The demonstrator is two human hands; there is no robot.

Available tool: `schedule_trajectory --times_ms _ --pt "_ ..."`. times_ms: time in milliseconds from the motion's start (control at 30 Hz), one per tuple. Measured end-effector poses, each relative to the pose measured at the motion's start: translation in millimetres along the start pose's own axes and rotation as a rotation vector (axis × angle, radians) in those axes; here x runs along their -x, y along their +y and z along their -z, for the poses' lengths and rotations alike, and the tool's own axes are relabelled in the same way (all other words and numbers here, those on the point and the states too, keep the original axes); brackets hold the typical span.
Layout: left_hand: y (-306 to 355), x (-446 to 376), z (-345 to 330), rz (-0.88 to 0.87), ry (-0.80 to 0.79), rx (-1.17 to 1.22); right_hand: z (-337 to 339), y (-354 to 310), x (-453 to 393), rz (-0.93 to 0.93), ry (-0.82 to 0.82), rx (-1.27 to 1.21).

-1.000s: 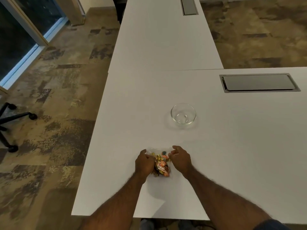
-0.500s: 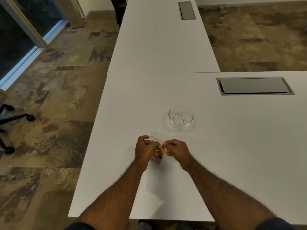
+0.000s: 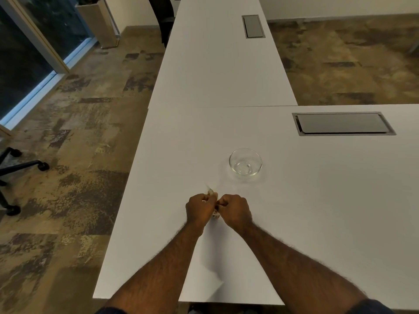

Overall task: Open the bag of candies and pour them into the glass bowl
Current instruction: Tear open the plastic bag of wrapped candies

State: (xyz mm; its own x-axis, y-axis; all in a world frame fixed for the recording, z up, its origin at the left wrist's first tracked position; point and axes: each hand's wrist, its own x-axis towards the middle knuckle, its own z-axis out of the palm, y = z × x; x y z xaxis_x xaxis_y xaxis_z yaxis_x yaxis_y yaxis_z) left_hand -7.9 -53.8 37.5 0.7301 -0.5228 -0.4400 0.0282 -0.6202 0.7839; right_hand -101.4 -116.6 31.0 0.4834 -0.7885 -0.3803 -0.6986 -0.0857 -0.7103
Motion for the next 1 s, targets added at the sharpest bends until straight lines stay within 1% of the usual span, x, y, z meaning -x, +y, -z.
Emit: schedule_trajectory --times_ms 200,333,467,667,867,1000 --pt "10.7 3.9 9.2 0.039 0.025 -0.047 -0.3 -3.4 2.4 -0.006 -0.087 -0.080" --pt "12.6 1.4 13.5 0.019 -0.005 -0.114 5.4 -5.7 2.7 -0.153 -0.122 -0.353" --pt "15.1 0.7 15.7 -0.004 -0.060 -0.136 10.5 -9.6 4.0 -0.210 -0.170 -0.435" --pt "14.8 0.5 19.4 -0.033 -0.102 -0.203 13.1 -7.8 -1.5 -0.212 -0.211 -0.405" --pt "13.2 -1.7 21.2 -0.038 -0.139 -0.241 13.0 -5.5 -5.9 -0.147 -0.223 -0.252" --pt "10.8 -2.8 22.4 -0.027 -0.160 -0.248 11.9 -5.0 -4.4 -0.144 -0.272 -0.276"
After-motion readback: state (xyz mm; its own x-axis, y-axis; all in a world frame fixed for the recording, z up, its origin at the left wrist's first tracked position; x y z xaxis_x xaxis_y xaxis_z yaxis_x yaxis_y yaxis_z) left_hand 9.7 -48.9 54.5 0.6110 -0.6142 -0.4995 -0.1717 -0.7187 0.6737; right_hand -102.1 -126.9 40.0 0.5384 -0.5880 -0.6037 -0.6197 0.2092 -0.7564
